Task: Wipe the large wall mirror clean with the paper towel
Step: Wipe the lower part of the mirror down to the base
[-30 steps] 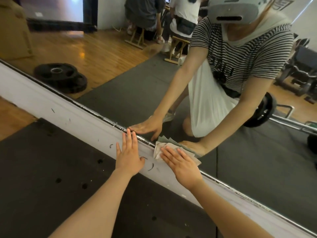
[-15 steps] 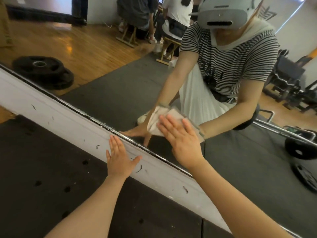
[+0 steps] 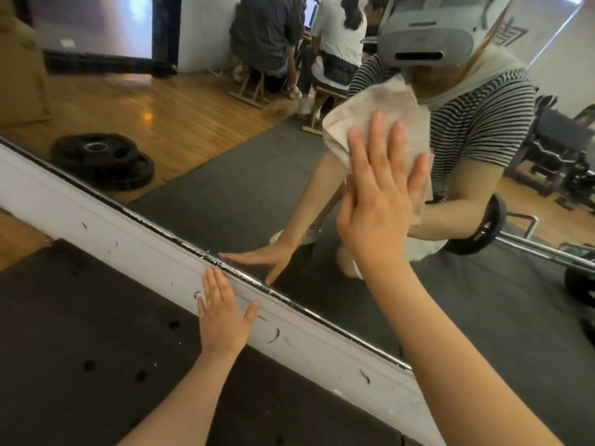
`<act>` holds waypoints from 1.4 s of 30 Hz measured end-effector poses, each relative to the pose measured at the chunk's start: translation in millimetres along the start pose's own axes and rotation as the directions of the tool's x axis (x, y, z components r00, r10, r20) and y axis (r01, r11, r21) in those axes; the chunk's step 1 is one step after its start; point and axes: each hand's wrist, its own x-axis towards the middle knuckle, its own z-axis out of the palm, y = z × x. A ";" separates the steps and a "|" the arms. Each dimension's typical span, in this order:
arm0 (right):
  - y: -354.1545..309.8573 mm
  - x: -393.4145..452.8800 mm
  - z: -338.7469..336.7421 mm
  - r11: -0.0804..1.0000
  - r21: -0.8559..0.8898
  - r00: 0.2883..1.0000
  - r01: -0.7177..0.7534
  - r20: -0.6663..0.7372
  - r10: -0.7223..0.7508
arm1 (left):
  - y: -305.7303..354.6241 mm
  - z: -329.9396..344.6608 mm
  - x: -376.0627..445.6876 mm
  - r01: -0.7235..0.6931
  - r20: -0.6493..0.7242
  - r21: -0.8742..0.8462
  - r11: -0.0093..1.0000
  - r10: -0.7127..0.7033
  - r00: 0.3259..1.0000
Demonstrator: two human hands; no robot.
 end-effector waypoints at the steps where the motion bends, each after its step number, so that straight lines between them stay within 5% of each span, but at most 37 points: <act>1: -2.3 -7.2 2.8 1.000 0.006 1.000 0.000 0.022 0.000 | -1.6 -0.9 2.0 -0.002 0.007 0.002 1.000 0.002 1.000; 5: -6.8 -60.9 22.7 0.988 -0.001 0.964 0.155 0.220 -0.151 | -2.9 -0.6 5.1 0.006 0.040 -0.028 1.000 -0.005 0.999; 12: -25.7 -190.3 48.2 0.945 0.049 0.705 0.324 0.654 -0.275 | -9.3 -9.9 5.0 -0.004 0.103 0.005 1.000 0.004 0.995; 18: -26.9 -196.0 44.8 0.949 0.071 0.677 0.308 0.684 -0.272 | -16.1 -21.4 9.2 -0.035 0.168 0.032 0.999 0.029 0.985; 25: -5.4 -162.6 41.7 0.854 0.132 0.573 0.503 0.689 -0.444 | -6.7 -25.0 5.3 -0.015 0.097 0.025 1.000 0.012 0.995; 30: -11.5 -73.3 30.1 0.883 0.125 0.736 0.453 0.507 -0.449 | -0.4 -30.5 9.6 -0.016 -0.030 -0.102 0.995 0.013 0.999; 34: -14.4 9.4 17.1 0.911 0.027 0.873 0.412 0.277 -0.402 | 10.8 -33.5 20.0 0.054 -0.002 -0.238 0.970 -0.056 0.998; 42: -25.6 50.6 11.1 0.961 -0.026 0.956 0.274 0.116 -0.270 | 4.6 -31.8 24.1 0.016 0.049 -0.136 0.991 -0.009 0.999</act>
